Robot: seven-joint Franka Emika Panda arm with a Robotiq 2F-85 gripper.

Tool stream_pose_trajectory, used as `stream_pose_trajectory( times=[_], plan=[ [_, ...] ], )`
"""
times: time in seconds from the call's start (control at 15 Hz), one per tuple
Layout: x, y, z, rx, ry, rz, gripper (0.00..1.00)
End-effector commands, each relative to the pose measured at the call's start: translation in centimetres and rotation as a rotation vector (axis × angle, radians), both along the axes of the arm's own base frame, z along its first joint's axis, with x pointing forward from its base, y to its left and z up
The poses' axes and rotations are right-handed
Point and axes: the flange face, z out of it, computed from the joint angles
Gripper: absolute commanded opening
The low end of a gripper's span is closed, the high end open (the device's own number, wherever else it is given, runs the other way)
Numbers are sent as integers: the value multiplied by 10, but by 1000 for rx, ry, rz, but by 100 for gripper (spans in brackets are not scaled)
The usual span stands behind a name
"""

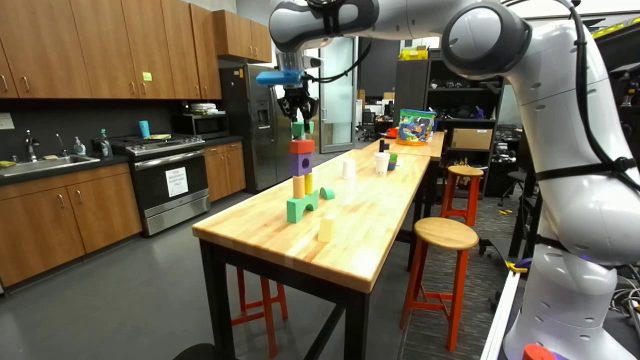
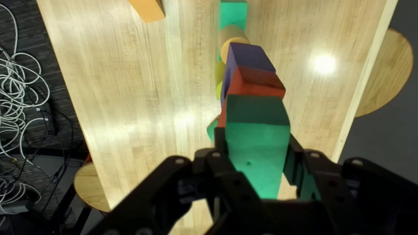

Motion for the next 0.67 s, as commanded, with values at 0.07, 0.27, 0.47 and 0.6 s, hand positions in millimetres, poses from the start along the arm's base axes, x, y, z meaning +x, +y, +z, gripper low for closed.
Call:
stream_pose_trajectory(
  times=[0.07,0.27,0.47,0.6],
  plan=[
    [-1,0,5,8,8,-6,16],
    [-1,0,5,4,16,-7,16],
    [0,0,2,8,25,-7,16],
    [0,1,1,8,28,-7,16]
  ],
)
